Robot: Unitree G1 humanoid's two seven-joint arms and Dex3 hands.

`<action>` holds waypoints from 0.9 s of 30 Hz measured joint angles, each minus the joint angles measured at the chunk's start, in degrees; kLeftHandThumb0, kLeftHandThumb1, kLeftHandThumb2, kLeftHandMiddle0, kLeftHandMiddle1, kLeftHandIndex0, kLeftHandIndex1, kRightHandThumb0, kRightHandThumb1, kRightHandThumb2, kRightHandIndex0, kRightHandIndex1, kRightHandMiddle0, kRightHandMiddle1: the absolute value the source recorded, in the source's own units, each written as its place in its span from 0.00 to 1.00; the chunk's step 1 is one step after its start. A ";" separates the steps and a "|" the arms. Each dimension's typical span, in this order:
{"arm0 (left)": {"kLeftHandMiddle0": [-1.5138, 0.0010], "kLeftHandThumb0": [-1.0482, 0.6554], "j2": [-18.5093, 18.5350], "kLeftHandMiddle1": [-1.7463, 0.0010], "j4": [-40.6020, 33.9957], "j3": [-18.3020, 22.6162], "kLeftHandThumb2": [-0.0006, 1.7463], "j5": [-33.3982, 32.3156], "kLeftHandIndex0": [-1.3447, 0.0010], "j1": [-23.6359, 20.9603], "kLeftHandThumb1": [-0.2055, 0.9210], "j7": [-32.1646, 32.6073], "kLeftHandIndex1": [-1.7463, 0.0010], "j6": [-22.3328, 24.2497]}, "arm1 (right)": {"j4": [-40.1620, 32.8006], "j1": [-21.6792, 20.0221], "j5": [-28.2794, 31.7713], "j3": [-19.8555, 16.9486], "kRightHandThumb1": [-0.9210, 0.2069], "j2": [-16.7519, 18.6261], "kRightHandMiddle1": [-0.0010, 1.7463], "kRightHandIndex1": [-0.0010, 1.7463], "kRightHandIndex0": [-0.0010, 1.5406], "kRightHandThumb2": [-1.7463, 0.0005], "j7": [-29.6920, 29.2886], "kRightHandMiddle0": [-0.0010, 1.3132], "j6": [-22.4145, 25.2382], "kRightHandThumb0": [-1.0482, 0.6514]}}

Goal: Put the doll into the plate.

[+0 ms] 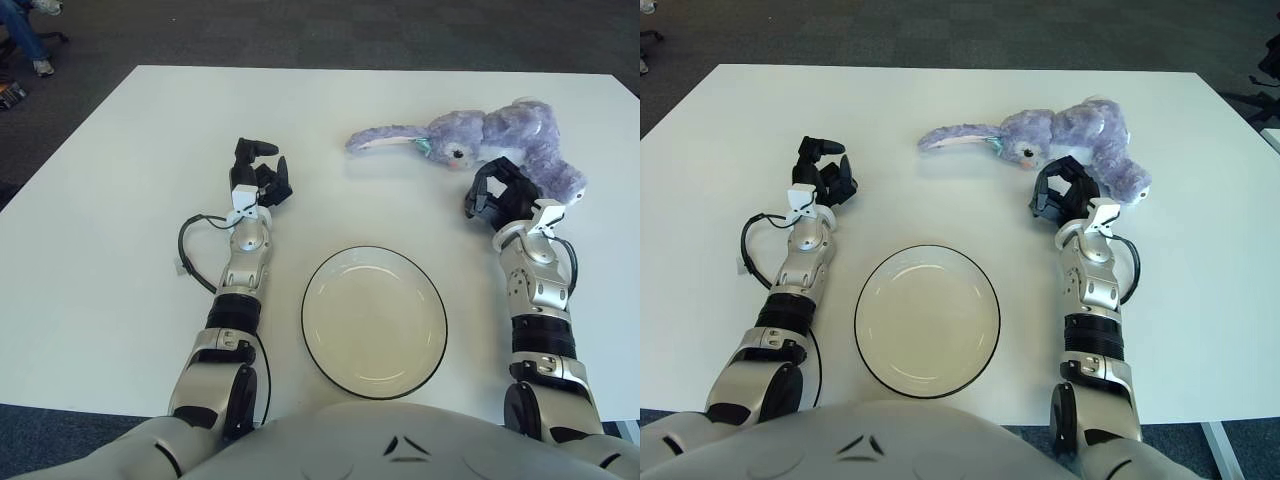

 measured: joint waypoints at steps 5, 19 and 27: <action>0.38 0.39 0.00 0.08 0.01 -0.02 0.52 0.00 0.73 0.00 0.75 -0.01 0.00 -0.01 | -0.07 0.00 -0.87 -0.01 0.50 -0.08 1.00 1.00 0.75 0.28 -0.95 0.44 0.09 0.34; 0.38 0.39 -0.16 0.08 0.01 -0.04 0.52 -0.02 0.72 0.00 0.75 0.00 0.00 -0.01 | -3.38 0.92 -1.51 0.01 0.44 0.35 1.00 1.00 0.68 0.33 -2.49 0.40 -0.23 0.36; 0.37 0.39 -0.28 0.07 0.01 -0.06 0.52 -0.02 0.72 0.00 0.75 -0.01 0.00 -0.02 | -7.20 1.98 -1.63 0.09 0.38 1.03 1.00 1.00 0.60 0.37 -3.25 0.36 -0.19 0.37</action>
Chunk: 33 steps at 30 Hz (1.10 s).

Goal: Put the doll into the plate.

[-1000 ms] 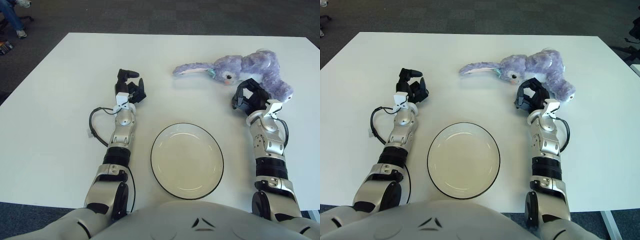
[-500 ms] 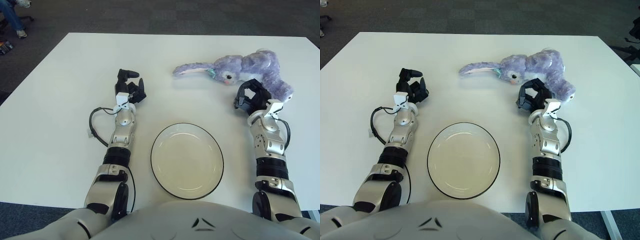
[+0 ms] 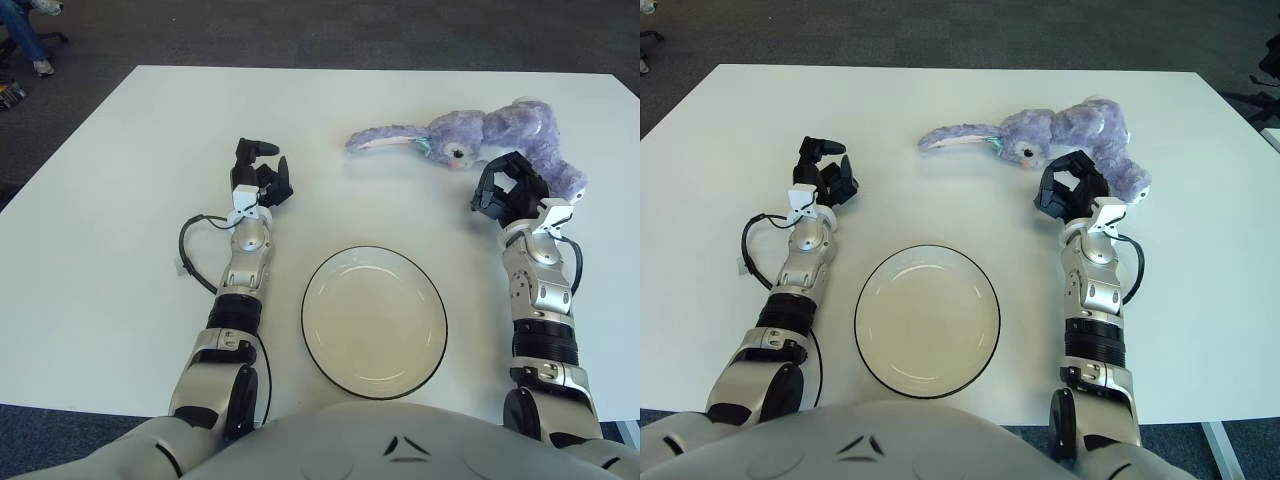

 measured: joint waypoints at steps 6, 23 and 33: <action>0.37 0.39 -0.02 0.07 -0.13 -0.08 0.52 0.00 0.73 0.03 0.75 -0.01 0.00 0.00 | -3.57 0.90 -1.38 0.55 0.36 -0.51 1.00 1.00 0.56 0.39 0.45 0.35 -0.45 0.37; 0.38 0.39 -0.15 0.07 -0.29 -0.34 0.51 -0.12 0.73 0.18 0.76 -0.33 0.00 -0.11 | -19.54 4.93 -4.36 1.35 0.50 -8.64 1.00 1.00 0.32 0.27 7.53 0.33 -1.94 0.61; 0.38 0.39 -0.13 0.06 0.35 -0.47 0.51 -0.36 0.73 -0.03 0.76 -1.58 0.00 -0.63 | -19.25 4.29 -17.20 3.79 0.24 -14.76 0.96 1.00 0.60 0.52 6.37 0.29 -5.25 0.47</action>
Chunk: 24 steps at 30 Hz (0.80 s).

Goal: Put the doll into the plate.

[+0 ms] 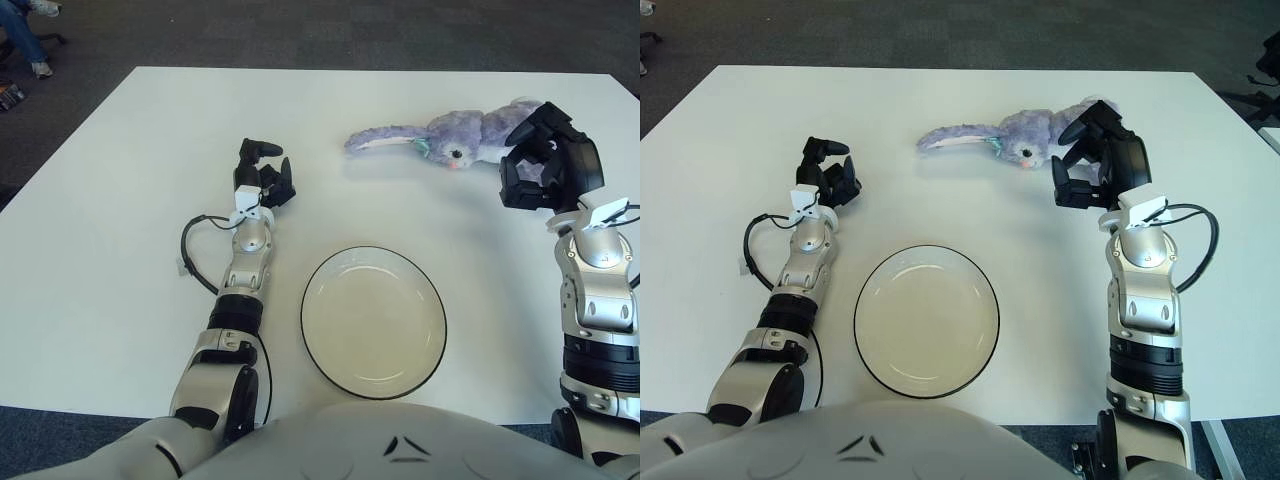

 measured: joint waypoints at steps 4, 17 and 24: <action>0.38 0.39 0.01 0.06 0.18 -0.15 0.51 0.12 0.73 -0.08 0.76 -0.12 0.00 -0.17 | 2.00 -0.50 -8.59 1.50 0.19 -3.11 0.93 1.00 0.74 0.63 -2.60 0.20 -2.63 0.34; 0.37 0.39 -0.41 0.00 0.40 -0.27 0.51 0.09 0.73 -0.11 0.76 0.08 0.00 -1.38 | 0.88 -5.21 -20.60 5.04 0.05 -9.88 0.65 0.96 0.36 0.83 0.29 0.00 -1.84 0.08; 0.35 0.39 -0.74 0.00 0.52 -0.30 0.52 -0.26 0.73 -0.32 0.75 -0.52 0.00 -2.04 | -0.64 -10.72 -23.36 8.15 0.00 -13.02 0.47 0.34 0.12 0.89 6.73 0.00 0.97 0.07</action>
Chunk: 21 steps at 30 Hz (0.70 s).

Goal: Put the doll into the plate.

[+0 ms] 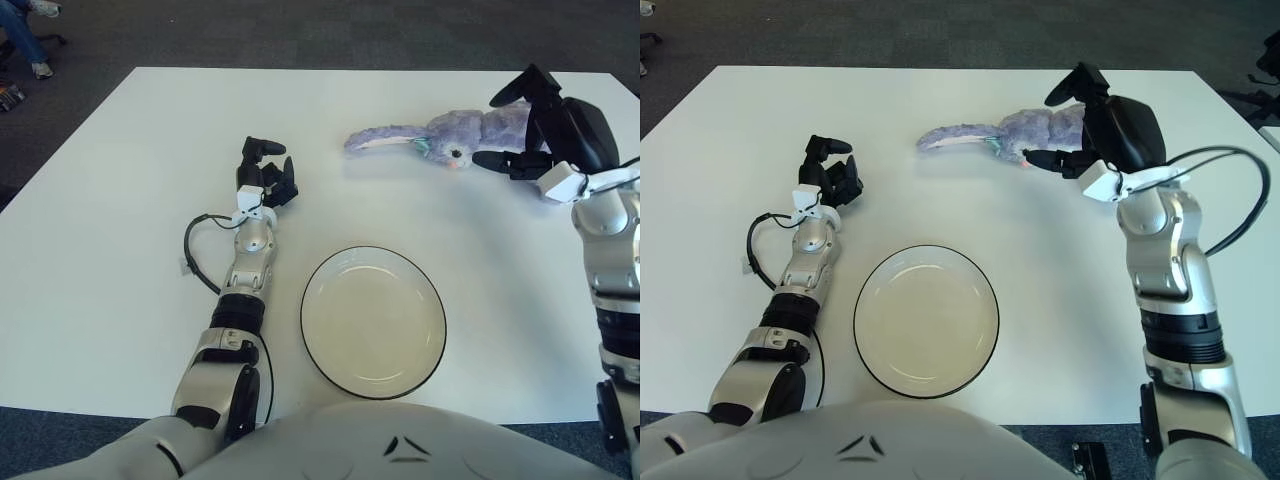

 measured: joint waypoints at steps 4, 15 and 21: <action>0.35 0.39 -0.31 0.00 0.08 -0.03 0.52 -0.08 0.72 -0.05 0.75 -0.31 0.00 -0.41 | -0.03 -0.65 -1.36 0.96 0.00 -1.25 0.37 0.18 0.10 0.91 1.39 0.00 0.11 0.06; 0.35 0.39 -0.50 0.00 0.22 -0.03 0.52 -0.06 0.72 -0.03 0.75 -0.81 0.00 -1.18 | 2.46 -0.78 0.47 1.29 0.00 -2.37 0.15 0.07 0.08 0.91 1.59 0.00 -6.64 0.04; 0.34 0.39 -0.51 0.00 0.43 -0.07 0.51 -0.05 0.73 -0.02 0.76 -0.97 0.00 -1.75 | 9.04 -3.18 2.17 3.17 0.03 -2.43 0.08 0.05 0.07 0.93 1.71 0.00 -12.51 0.04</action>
